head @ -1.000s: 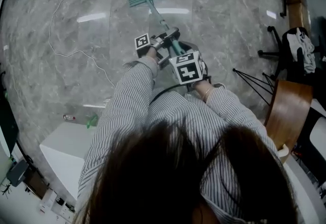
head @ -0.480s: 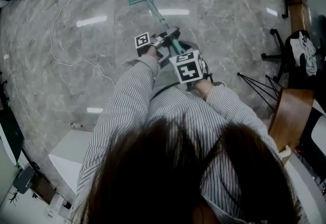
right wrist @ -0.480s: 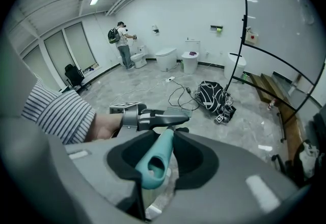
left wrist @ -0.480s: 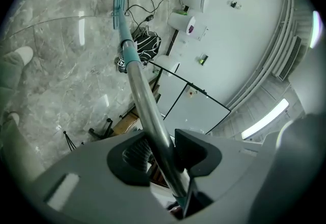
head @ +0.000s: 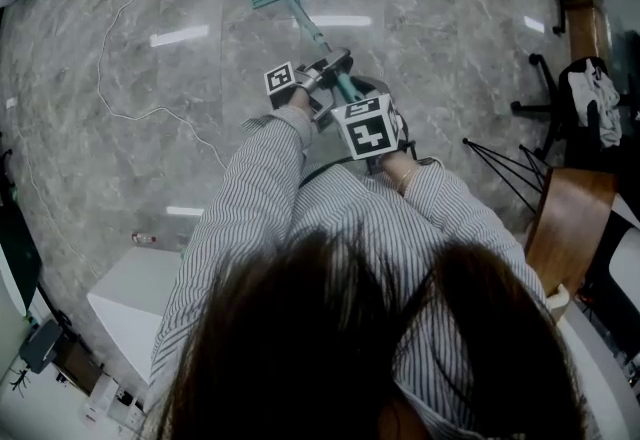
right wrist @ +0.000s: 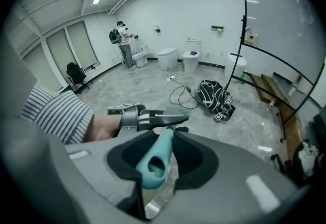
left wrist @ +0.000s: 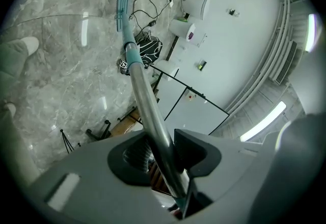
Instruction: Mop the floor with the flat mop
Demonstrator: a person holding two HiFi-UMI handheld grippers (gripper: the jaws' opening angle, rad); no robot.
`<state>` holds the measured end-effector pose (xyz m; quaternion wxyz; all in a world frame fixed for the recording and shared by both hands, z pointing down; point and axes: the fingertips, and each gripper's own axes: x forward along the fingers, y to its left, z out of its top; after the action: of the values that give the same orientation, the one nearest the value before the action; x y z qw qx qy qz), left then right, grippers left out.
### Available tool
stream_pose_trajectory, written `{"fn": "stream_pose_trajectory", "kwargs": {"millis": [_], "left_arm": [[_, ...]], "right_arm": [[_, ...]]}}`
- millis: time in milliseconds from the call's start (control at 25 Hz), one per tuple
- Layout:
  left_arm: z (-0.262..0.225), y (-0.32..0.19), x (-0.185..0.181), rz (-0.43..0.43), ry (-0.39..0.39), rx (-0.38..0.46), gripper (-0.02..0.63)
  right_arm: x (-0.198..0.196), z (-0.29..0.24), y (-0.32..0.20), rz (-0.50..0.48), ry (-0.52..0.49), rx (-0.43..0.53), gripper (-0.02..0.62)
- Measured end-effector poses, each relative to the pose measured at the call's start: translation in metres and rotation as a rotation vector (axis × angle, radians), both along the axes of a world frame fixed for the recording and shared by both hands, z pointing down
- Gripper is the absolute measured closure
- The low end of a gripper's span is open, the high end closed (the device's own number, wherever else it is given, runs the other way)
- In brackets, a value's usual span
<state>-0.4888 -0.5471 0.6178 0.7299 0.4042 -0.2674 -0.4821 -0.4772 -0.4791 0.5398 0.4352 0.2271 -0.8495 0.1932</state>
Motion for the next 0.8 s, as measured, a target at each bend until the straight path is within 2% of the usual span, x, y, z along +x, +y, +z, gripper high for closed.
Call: {"fn": "stream_pose_trajectory", "kwargs": {"millis": [280, 560, 800], "left_arm": [[0.001, 0.041, 0.069, -0.031, -0.007, 0.002, 0.465], [0.016, 0.097, 0.173, -0.081, 0.011, 0.027, 0.472], [0.017, 0.155, 0.252, -0.086, 0.025, 0.009, 0.477]], "right_arm": [[0.072, 0.002, 0.040, -0.032, -0.003, -0.007, 0.476], [0.180, 0.018, 0.096, -0.056, 0.006, -0.023, 0.479], [0.261, 0.022, 0.150, -0.012, 0.005, -0.047, 0.479]]}}
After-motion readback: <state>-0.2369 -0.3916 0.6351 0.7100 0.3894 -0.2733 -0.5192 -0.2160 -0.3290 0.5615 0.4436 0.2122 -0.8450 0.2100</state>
